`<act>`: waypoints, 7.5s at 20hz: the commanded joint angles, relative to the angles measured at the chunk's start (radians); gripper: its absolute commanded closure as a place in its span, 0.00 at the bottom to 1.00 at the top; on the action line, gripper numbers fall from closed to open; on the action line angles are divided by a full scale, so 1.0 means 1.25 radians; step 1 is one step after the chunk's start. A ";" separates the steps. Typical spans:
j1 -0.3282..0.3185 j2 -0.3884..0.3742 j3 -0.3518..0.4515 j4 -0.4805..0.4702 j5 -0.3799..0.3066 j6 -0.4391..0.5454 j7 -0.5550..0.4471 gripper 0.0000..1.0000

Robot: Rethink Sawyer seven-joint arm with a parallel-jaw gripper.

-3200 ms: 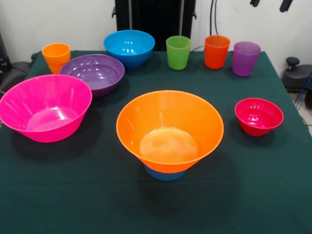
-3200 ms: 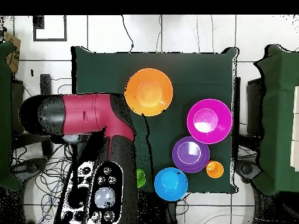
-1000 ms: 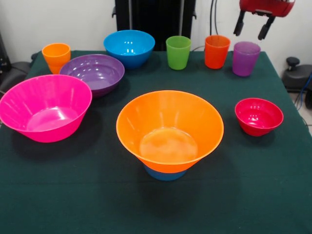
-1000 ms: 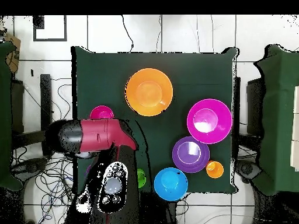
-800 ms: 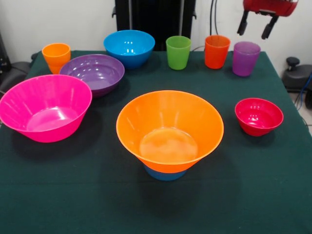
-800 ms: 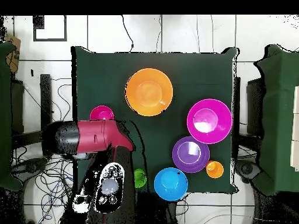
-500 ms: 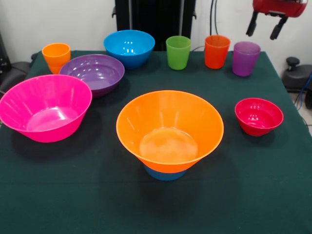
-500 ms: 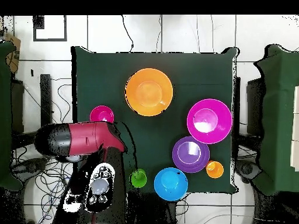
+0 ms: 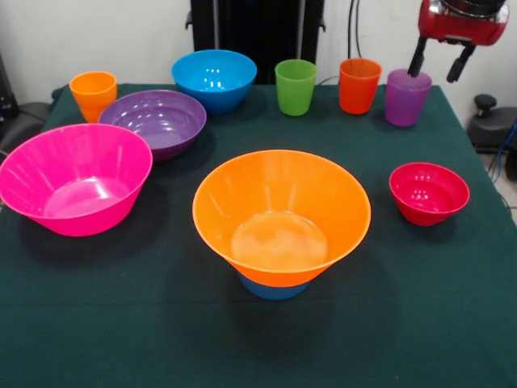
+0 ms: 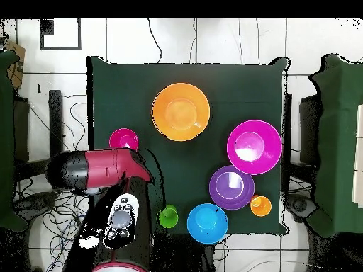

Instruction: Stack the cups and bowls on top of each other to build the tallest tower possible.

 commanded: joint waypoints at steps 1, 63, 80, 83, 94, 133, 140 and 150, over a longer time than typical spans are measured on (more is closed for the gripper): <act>-0.016 0.072 0.062 0.018 -0.004 -0.081 0.085 0.00; 0.041 0.081 0.077 0.176 0.046 -0.300 0.113 0.00; 0.109 -0.061 0.070 0.291 0.129 -0.240 0.210 0.00; 0.140 -0.091 0.069 0.295 0.135 -0.224 0.215 0.00; 0.232 -0.102 0.049 0.317 0.111 -0.237 0.222 0.00; 0.173 0.137 0.069 0.327 0.046 -0.588 0.152 0.00; 0.167 0.173 0.073 0.295 0.045 -0.605 0.152 0.00; 0.188 0.117 0.072 0.301 0.075 -0.535 0.164 0.00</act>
